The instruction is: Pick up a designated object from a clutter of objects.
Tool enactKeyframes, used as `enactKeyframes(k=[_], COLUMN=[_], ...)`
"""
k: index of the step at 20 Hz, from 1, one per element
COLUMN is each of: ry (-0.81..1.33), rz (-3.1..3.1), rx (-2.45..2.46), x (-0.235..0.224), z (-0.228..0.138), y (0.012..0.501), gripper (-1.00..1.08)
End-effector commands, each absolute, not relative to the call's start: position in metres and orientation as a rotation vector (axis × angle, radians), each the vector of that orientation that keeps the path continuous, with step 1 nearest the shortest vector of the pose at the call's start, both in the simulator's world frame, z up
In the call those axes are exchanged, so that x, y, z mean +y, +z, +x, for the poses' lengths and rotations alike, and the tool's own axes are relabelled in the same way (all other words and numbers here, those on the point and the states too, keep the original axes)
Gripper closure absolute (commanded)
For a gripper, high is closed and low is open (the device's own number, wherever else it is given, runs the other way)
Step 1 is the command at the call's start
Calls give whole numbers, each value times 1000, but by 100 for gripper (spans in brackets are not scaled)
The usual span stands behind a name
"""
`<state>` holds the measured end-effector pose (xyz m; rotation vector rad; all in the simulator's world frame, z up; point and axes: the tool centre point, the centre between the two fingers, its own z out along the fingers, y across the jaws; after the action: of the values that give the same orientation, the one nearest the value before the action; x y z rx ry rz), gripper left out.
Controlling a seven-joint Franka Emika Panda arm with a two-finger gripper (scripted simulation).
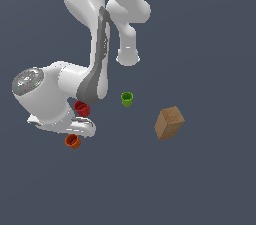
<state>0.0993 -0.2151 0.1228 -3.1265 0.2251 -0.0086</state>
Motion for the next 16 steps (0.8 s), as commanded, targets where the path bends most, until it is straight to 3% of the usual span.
enactKeyframes(k=[1,16], ry=[-7,1], rz=[-3129,-3133], rx=[225,228], x=[-225,-240], z=[100,100], y=[109,79], gripper=[-92,-92])
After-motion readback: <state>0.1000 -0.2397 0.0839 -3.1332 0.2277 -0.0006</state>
